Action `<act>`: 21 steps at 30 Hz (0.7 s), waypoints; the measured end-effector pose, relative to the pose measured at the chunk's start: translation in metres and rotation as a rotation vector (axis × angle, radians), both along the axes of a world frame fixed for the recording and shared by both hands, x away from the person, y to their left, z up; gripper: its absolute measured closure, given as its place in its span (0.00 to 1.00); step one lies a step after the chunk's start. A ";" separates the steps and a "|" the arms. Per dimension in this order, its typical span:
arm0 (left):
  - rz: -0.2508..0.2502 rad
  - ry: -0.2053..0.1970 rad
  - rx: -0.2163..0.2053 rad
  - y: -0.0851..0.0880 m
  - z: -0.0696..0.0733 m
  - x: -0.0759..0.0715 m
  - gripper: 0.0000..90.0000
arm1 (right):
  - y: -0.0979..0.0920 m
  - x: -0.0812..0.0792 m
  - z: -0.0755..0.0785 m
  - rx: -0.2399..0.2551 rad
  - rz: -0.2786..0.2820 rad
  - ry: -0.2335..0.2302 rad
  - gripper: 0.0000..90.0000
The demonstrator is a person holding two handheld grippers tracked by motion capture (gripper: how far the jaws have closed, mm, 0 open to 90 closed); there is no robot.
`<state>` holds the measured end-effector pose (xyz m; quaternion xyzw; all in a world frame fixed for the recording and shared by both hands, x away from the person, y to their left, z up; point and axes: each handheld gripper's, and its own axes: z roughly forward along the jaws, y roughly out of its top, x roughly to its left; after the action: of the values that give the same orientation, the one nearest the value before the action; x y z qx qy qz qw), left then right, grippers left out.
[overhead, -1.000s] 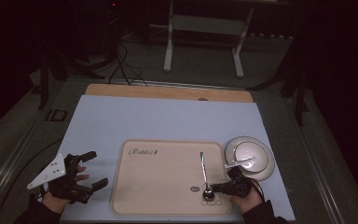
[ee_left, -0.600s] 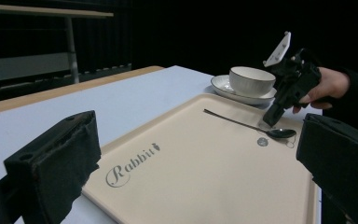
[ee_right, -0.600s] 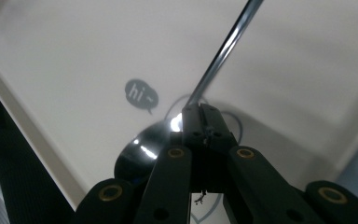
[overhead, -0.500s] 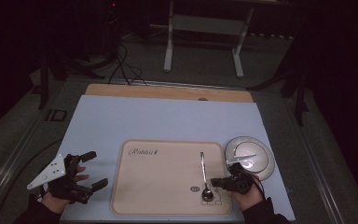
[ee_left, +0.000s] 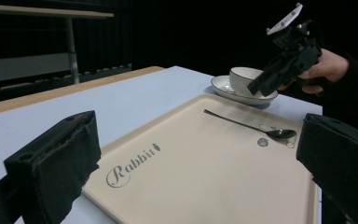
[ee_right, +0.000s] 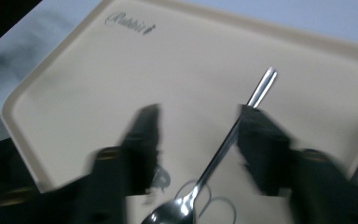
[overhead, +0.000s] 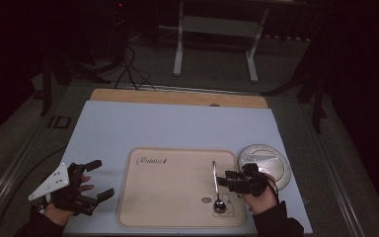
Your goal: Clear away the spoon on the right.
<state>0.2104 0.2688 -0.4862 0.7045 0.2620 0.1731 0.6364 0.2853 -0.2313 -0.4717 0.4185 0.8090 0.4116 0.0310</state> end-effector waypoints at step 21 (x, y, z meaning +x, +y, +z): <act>-0.002 0.000 -0.006 0.001 0.000 0.000 0.00 | -0.019 -0.015 0.014 0.043 -0.024 -0.212 0.22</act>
<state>0.2101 0.2696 -0.4864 0.7030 0.2620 0.1717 0.6385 0.2704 -0.2506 -0.4574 0.3830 0.7869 0.4706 0.1123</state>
